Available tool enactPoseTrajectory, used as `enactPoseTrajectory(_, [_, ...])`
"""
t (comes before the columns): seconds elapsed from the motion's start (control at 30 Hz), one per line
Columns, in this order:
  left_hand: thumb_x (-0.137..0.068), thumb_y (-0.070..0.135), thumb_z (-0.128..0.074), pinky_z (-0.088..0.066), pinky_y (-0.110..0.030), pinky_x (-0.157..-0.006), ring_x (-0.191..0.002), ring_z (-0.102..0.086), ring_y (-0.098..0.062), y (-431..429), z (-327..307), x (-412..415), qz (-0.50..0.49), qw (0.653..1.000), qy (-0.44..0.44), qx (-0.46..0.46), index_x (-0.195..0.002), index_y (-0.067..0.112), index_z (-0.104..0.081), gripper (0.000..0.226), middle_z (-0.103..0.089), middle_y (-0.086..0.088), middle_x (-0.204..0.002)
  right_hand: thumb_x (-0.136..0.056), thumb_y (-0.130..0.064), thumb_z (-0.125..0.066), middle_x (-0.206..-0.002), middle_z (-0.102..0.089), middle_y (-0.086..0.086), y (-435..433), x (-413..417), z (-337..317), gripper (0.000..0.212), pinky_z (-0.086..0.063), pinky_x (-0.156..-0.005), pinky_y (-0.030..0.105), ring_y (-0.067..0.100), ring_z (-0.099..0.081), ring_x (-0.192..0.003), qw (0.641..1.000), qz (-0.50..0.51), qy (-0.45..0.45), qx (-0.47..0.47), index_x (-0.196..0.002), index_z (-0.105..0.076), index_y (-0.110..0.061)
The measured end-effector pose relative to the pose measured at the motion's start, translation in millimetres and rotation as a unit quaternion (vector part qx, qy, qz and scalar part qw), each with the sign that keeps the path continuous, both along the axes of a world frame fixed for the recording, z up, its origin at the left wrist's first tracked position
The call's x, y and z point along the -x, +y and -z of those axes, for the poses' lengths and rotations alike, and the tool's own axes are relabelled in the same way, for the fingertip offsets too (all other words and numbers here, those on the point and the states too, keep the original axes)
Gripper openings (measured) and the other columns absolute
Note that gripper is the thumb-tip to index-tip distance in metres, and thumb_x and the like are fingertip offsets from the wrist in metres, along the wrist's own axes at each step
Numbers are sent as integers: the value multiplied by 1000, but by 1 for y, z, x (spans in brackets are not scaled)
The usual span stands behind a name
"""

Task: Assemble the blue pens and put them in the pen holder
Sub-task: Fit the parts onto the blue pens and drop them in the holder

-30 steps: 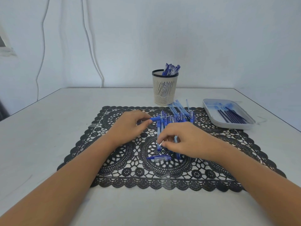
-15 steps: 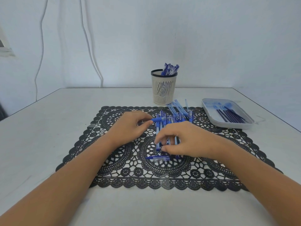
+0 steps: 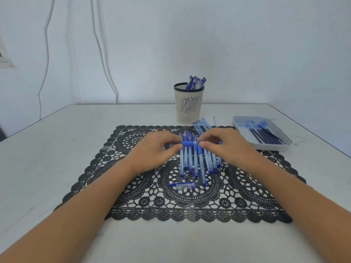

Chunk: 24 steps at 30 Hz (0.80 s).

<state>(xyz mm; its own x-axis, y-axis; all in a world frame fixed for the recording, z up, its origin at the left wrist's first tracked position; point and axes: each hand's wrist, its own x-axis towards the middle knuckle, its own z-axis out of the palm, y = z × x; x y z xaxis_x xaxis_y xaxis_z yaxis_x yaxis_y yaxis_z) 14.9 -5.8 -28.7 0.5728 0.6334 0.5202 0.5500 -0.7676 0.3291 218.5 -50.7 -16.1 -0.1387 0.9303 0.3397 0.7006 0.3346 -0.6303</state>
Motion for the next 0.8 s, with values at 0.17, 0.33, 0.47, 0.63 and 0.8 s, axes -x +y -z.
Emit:
enactPoseTrajectory(0.17, [-89,22,-59,-41,-10,-66,-73,-54,3,6,2,8,-36,999,-10,21,-100,17,-67,15,-57,23,-78,-89,-18,-56,-71,-57,-8,5,-17,-2,8,-39,-58,14,3,-49,-61,996,63,66,12,-86,-62,-18])
enactPoseTrajectory(0.33, [-88,25,-59,-42,-12,-70,-80,-57,-2,13,5,17,-96,993,-48,51,-104,16,-67,20,-61,15,-83,-86,-20,-50,-69,-52,-2,19,-39,-2,13,-33,-56,25,13,-45,-64,954,248,162,-47,-79,-57,-12])
enactPoseTrajectory(0.47, [-88,27,-59,-38,-5,-66,-78,-55,3,15,7,17,-117,989,-69,53,-103,18,-66,19,-58,21,-81,-89,-15,-51,-75,-52,-6,19,-41,3,8,-33,-55,14,3,-45,-65,934,302,155,-114,-88,-57,-10])
enactPoseTrajectory(0.63, [-89,24,-59,-41,-11,-68,-79,-56,-2,11,10,10,-95,993,-51,41,-102,16,-66,18,-57,22,-80,-92,-14,-50,-84,-63,5,28,-31,23,15,-41,-71,28,16,-54,-77,954,269,2,-133,-89,-63,-7])
enactPoseTrajectory(0.8, [-89,24,-57,-40,-12,-68,-78,-55,0,10,11,6,-83,996,-30,33,-103,16,-66,18,-55,24,-80,-94,-29,-47,-98,-59,5,37,-27,29,26,-37,-85,39,22,-52,-96,948,264,-142,-102,-100,-69,-15])
